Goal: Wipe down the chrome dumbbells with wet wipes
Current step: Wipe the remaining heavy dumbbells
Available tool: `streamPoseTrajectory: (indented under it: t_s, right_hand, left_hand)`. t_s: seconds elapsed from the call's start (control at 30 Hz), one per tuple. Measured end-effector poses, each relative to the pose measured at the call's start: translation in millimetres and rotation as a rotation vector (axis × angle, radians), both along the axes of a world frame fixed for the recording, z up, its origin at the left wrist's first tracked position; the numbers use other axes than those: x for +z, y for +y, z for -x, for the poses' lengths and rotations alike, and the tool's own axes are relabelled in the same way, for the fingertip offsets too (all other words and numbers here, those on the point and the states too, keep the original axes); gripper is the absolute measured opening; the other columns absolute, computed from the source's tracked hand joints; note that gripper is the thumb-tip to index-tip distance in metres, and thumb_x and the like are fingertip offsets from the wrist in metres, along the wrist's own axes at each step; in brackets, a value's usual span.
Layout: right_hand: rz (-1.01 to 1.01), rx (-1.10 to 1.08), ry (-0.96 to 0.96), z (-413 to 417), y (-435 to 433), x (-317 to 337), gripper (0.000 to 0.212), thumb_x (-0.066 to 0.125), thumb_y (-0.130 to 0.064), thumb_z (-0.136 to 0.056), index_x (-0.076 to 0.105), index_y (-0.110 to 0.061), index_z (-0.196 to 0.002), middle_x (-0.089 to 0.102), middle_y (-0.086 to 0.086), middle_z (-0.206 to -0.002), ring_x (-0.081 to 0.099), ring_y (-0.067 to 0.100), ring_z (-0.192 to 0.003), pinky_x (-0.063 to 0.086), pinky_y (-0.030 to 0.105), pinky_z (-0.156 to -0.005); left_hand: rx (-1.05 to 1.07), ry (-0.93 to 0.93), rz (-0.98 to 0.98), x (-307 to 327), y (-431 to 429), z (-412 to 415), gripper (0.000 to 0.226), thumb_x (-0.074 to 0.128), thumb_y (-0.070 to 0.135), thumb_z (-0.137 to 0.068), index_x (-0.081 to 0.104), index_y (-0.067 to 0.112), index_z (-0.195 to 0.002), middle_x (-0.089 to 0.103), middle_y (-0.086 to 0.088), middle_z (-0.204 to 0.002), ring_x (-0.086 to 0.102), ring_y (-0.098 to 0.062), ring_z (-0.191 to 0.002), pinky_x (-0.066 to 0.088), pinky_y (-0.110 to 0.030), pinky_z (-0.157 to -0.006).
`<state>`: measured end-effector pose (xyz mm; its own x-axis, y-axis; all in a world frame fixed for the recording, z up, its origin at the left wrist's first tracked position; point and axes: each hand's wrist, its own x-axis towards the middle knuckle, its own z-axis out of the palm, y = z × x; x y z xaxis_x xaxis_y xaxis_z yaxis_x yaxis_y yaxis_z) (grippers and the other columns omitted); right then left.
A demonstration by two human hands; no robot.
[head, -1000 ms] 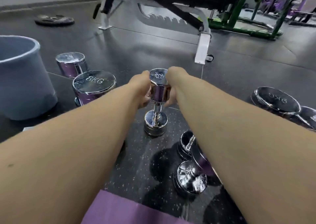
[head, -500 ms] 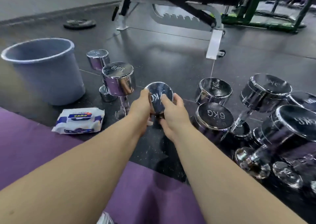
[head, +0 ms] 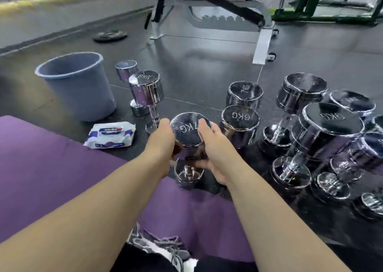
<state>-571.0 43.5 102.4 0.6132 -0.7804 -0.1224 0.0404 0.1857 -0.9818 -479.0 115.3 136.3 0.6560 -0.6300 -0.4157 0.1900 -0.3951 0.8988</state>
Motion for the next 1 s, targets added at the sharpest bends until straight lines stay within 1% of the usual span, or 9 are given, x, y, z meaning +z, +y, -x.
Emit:
streamPoseTrajectory:
  t_s: [0.17,0.3,0.4,0.47,0.57,0.67,0.77,0.87,1.0]
  right_hand:
    - [-0.113,-0.013,0.007,0,8,-2,0.020,0.044,-0.045,-0.101,0.050,-0.031,-0.115,0.065,-0.009,-0.082,0.066,0.009,-0.061,0.057,0.033,-0.066]
    - [-0.125,-0.069,0.030,-3,9,-2,0.018,0.045,-0.046,-0.099,0.055,-0.033,-0.105,0.073,-0.004,-0.095,0.072,0.016,-0.077,0.057,0.037,-0.075]
    - [-0.101,-0.114,0.089,-10,17,-12,0.051,0.050,-0.069,-0.080,0.050,-0.041,-0.122,0.065,0.003,-0.125,0.067,0.026,-0.107,0.052,0.051,-0.095]
    - [-0.116,-0.152,0.068,-12,22,-13,0.066,0.047,-0.077,-0.076,0.045,-0.042,-0.132,0.065,0.003,-0.127,0.064,0.026,-0.114,0.047,0.052,-0.100]
    - [-0.199,-0.204,-0.018,-9,20,-11,0.056,0.036,-0.063,-0.096,0.060,-0.022,-0.125,0.074,0.007,-0.097,0.072,0.023,-0.086,0.055,0.040,-0.085]
    - [-0.287,-0.218,-0.111,-2,17,-20,0.054,0.031,-0.057,-0.101,0.073,-0.024,-0.100,0.074,0.004,-0.080,0.070,0.022,-0.079,0.055,0.036,-0.078]
    - [-0.326,-0.231,-0.144,1,18,-22,0.052,0.028,-0.062,-0.099,0.074,-0.037,-0.096,0.074,0.001,-0.084,0.068,0.016,-0.076,0.054,0.030,-0.068]
    - [-0.321,-0.246,-0.155,1,17,-23,0.048,0.025,-0.064,-0.098,0.065,-0.042,-0.113,0.072,-0.001,-0.079,0.067,0.014,-0.071,0.054,0.031,-0.070]
    - [-0.324,-0.251,-0.180,1,12,-26,0.052,0.023,-0.065,-0.099,0.066,-0.038,-0.102,0.070,-0.002,-0.071,0.066,0.016,-0.071,0.053,0.034,-0.075]
  left_hand:
    - [-0.134,-0.224,-0.182,8,-1,-19,0.047,0.028,0.043,-0.100,0.056,0.013,-0.077,0.059,-0.008,-0.074,0.050,-0.022,-0.060,0.037,-0.025,-0.051]
    - [-0.144,-0.755,-0.120,9,-16,-25,0.029,0.034,0.029,-0.098,0.053,0.009,-0.110,0.056,-0.016,-0.119,0.055,-0.034,-0.102,0.042,-0.038,-0.079]
    - [-0.103,-0.658,0.157,16,-25,-25,0.013,0.049,0.020,-0.085,0.048,0.028,-0.095,0.054,-0.006,-0.112,0.064,-0.035,-0.093,0.052,-0.045,-0.082]
    - [-0.200,-0.698,0.263,15,-25,-26,0.026,0.055,0.010,-0.082,0.049,0.035,-0.085,0.057,0.001,-0.100,0.067,-0.025,-0.083,0.053,-0.035,-0.077]
    - [-0.375,-0.974,0.271,7,-12,-24,0.033,0.055,0.002,-0.085,0.069,0.031,-0.091,0.069,0.005,-0.092,0.063,-0.012,-0.081,0.045,-0.016,-0.074]
    - [-0.406,-1.198,0.211,-2,-3,-27,0.035,0.042,0.022,-0.091,0.072,0.021,-0.108,0.072,-0.005,-0.112,0.060,-0.025,-0.118,0.037,-0.032,-0.105]
    - [-0.695,-1.345,0.106,-6,-4,-10,0.074,0.009,0.043,-0.084,0.052,0.020,-0.141,0.046,0.000,-0.150,0.031,-0.020,-0.145,0.008,-0.037,-0.120]
    - [-0.623,-1.449,-0.134,-4,-11,-9,0.064,0.003,0.048,-0.096,0.026,0.030,-0.154,0.020,0.013,-0.161,0.004,-0.012,-0.151,-0.015,-0.046,-0.117]
    - [-0.642,-1.410,-0.136,0,0,-21,0.064,0.005,0.050,-0.097,0.026,0.027,-0.154,0.019,0.010,-0.162,0.004,-0.016,-0.152,-0.008,-0.046,-0.119]
